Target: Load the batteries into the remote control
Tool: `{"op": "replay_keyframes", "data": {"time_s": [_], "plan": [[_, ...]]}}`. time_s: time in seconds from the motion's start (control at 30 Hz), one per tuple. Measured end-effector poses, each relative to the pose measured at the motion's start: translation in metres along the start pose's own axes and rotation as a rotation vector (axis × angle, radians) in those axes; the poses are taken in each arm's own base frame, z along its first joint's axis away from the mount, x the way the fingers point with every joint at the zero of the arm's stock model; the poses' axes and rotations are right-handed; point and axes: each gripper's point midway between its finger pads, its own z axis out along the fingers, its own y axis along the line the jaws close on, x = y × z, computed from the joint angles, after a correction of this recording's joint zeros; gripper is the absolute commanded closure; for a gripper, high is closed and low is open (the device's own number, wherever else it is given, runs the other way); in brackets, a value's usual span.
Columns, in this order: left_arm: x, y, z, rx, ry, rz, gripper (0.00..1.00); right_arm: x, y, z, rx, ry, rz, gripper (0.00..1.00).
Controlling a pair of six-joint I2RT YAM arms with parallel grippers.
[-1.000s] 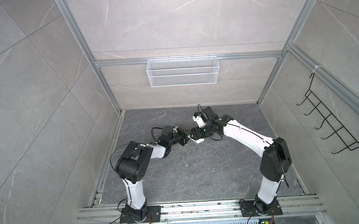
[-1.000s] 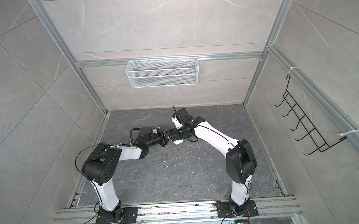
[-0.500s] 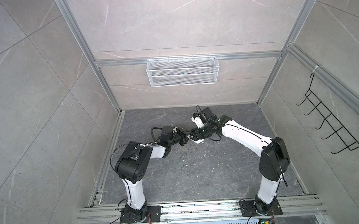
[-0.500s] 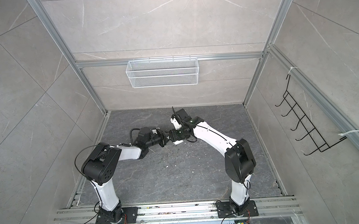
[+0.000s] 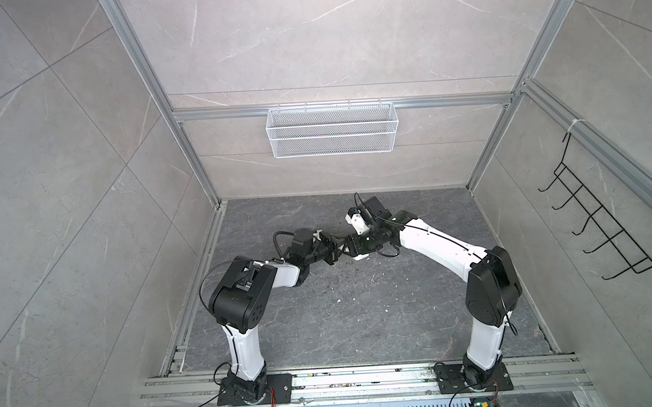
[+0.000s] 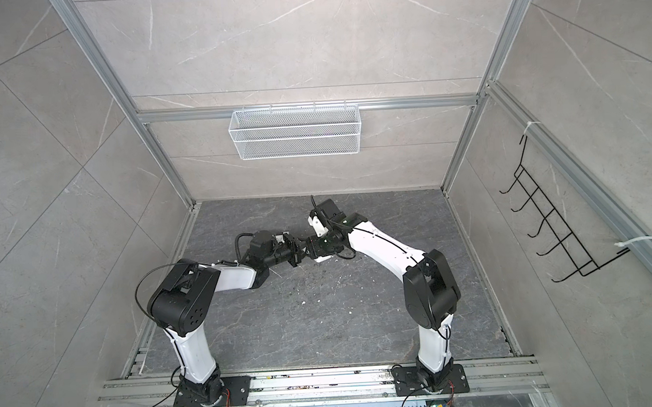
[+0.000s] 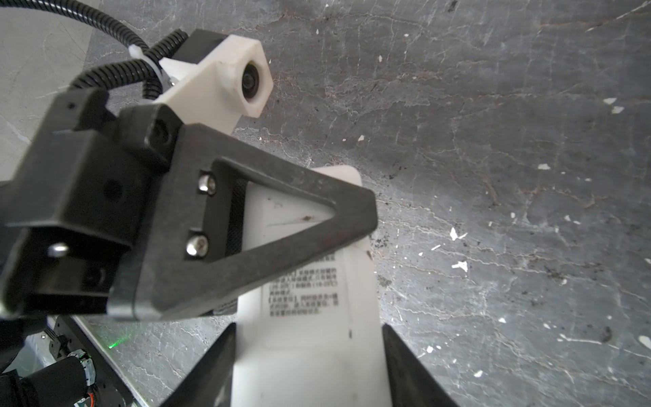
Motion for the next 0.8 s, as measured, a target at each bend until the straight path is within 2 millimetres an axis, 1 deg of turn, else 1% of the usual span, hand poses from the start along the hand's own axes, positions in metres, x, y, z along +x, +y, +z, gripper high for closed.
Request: {"op": "replay_keyframes", "data": {"time_s": [0.07,0.1,0.13,0.17,0.23,0.33,0.37,0.43,0.47,0.53,0.63,0.73,0.8], "plan": [[0.0,0.001,-0.001,-0.003,0.003,0.001,0.96,0.0,0.001,0.0,-0.004,0.0,0.001,0.51],[0.0,0.001,-0.001,-0.006,0.004,0.003,0.93,0.0,0.001,0.0,-0.004,0.0,0.001,0.52],[0.0,0.002,-0.001,-0.011,0.006,0.005,0.88,0.0,0.001,0.0,-0.004,0.002,0.001,0.53],[0.0,0.002,-0.001,-0.018,0.006,0.012,0.78,0.001,0.001,0.0,-0.005,0.003,0.003,0.54],[0.0,0.001,-0.003,-0.036,0.001,0.031,0.52,0.0,0.003,0.001,-0.013,-0.001,0.006,0.56],[0.001,-0.003,-0.011,-0.067,-0.019,0.066,0.31,-0.001,0.004,0.004,-0.02,-0.014,0.015,0.58],[0.001,-0.007,-0.015,-0.072,-0.028,0.089,0.16,0.001,0.003,0.006,-0.022,-0.015,0.024,0.59],[0.001,-0.017,-0.025,-0.074,-0.063,0.122,0.01,0.006,0.001,0.009,-0.027,-0.013,0.047,0.6],[-0.001,-0.024,-0.032,-0.073,-0.087,0.139,0.0,0.01,0.0,0.011,-0.034,-0.012,0.062,0.6],[-0.006,-0.029,-0.047,-0.079,-0.136,0.158,0.0,0.01,0.002,0.01,-0.063,-0.035,0.089,0.6],[-0.019,-0.036,-0.078,-0.064,-0.226,0.209,0.0,0.011,-0.005,0.004,-0.095,-0.061,0.163,0.6],[-0.033,-0.039,-0.111,-0.057,-0.342,0.262,0.0,0.006,-0.013,0.0,-0.158,-0.106,0.267,0.6],[-0.035,-0.043,-0.13,-0.046,-0.407,0.311,0.0,0.002,-0.016,-0.001,-0.221,-0.14,0.344,0.6]]}}
